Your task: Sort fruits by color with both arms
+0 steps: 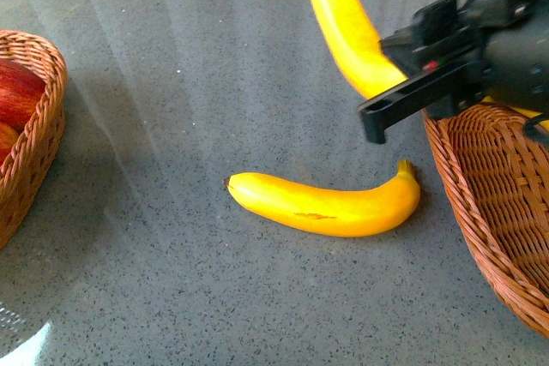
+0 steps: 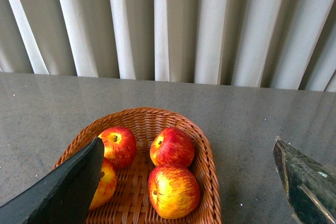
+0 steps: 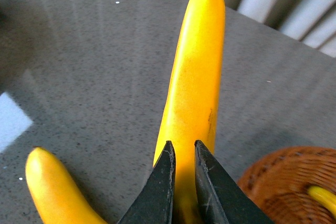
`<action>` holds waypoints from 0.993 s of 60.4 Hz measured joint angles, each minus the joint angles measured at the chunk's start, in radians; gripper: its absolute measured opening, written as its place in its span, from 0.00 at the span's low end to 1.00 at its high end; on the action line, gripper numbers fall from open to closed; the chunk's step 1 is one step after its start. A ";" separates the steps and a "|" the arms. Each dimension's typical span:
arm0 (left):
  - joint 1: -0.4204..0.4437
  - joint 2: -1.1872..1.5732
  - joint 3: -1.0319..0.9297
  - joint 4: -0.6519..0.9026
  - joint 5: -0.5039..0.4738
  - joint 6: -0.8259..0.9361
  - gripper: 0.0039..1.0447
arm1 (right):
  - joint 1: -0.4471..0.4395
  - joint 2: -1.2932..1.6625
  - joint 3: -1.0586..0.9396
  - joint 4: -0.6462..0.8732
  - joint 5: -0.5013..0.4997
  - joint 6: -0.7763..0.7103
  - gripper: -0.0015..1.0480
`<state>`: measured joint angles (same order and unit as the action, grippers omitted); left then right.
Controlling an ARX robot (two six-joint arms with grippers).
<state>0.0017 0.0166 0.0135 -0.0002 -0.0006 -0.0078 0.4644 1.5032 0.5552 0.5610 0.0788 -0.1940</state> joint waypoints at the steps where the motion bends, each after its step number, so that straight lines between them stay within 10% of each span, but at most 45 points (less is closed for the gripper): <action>1: 0.000 0.000 0.000 0.000 0.000 0.000 0.91 | -0.007 -0.025 -0.008 -0.014 0.009 0.001 0.06; 25: 0.000 0.000 0.000 0.000 0.000 0.000 0.91 | -0.180 -0.271 -0.142 -0.242 0.111 0.016 0.07; 48: 0.000 0.000 0.000 0.000 0.000 0.000 0.91 | -0.098 -0.275 -0.169 -0.301 -0.129 -0.232 0.90; 60: 0.000 0.000 0.000 0.000 0.000 0.000 0.91 | -0.043 -0.128 -0.105 -0.327 -0.268 -0.365 0.91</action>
<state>0.0017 0.0166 0.0135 -0.0002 -0.0006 -0.0074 0.4213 1.3750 0.4503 0.2340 -0.1894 -0.5591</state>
